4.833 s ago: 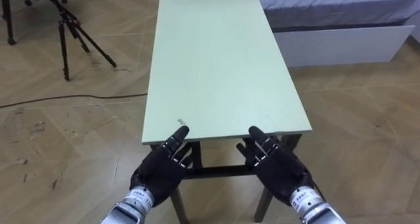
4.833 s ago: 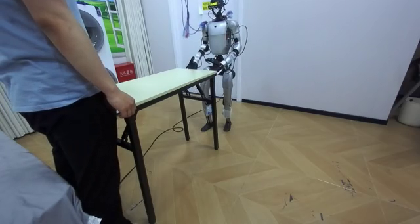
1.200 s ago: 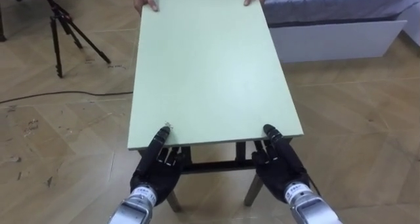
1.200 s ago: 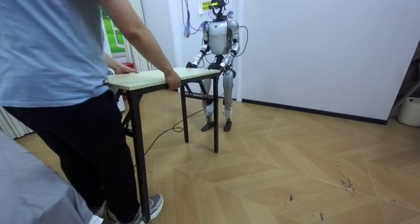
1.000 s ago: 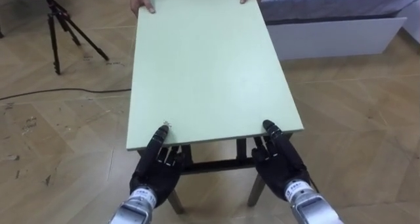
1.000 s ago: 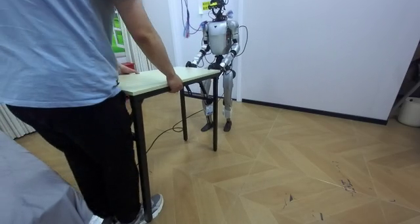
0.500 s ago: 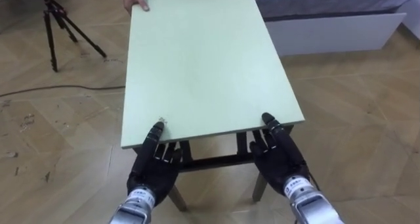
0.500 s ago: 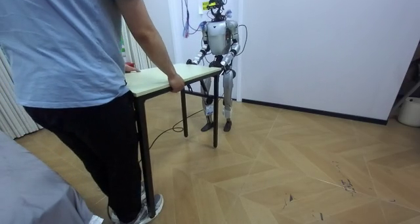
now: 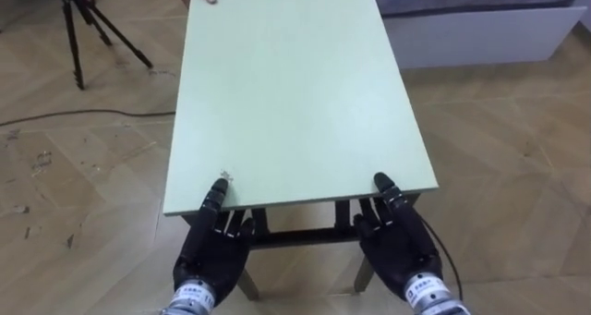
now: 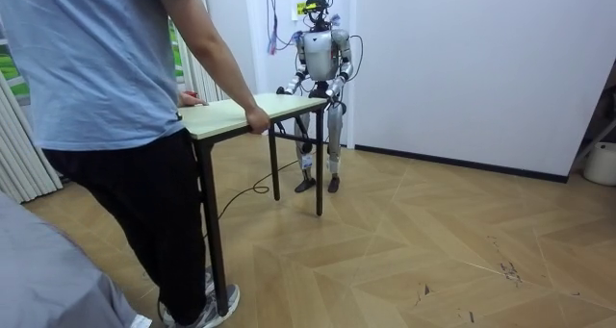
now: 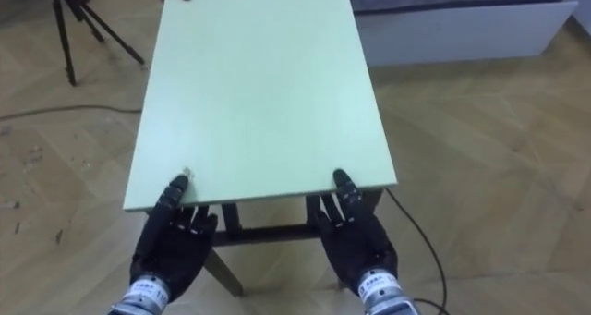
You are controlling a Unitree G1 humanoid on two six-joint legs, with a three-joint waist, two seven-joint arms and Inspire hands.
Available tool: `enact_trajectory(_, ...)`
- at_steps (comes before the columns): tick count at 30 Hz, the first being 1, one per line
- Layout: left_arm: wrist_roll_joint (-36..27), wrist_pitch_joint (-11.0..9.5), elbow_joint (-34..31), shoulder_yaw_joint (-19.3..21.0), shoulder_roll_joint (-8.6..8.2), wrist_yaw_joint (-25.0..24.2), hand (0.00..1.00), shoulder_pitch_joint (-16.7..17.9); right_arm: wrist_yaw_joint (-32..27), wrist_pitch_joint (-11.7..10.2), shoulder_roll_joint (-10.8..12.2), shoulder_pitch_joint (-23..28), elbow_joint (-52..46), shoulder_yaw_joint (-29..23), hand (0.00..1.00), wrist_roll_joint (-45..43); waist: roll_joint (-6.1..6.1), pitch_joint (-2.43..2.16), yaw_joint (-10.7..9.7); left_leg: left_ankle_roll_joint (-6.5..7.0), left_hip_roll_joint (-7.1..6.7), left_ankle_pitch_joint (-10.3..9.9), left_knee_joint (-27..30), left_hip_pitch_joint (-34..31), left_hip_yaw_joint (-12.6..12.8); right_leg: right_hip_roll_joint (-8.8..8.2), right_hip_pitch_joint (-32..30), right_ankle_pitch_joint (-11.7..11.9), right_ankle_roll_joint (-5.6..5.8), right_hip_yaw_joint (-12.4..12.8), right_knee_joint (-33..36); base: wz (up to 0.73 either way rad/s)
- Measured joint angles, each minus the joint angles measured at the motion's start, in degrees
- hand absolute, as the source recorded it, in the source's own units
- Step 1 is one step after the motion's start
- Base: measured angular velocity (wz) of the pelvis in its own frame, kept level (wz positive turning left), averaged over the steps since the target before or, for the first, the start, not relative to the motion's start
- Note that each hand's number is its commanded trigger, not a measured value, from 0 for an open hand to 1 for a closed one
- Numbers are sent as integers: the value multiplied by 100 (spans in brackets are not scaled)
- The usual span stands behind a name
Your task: Move table with human
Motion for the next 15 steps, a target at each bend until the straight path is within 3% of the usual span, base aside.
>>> enact_trajectory(11, 100, -97, 2, -96, 3, -91, 100, 61, 187, -35, -6, 164, -3, -5, 100, 15, 32, 18, 4, 9, -4, -8, -12, -45, -11, -18, -1, 0, 0, -70, -3, 1)
enact_trajectory(13, 114, -98, 2, -111, 6, -151, 100, 63, 259, -72, -12, 224, -41, -6, 100, 43, 68, 39, -12, 29, -11, -21, 40, -108, -41, -49, -30, 0, 1, -112, 17, 10)
enact_trajectory(15, 114, -183, -1, -195, 7, -274, 100, 32, 312, -148, -60, 253, -180, -3, 100, 58, 93, 31, -40, 86, -110, -59, 402, -474, 0, -183, -349, 6, 1, -137, 253, 6)
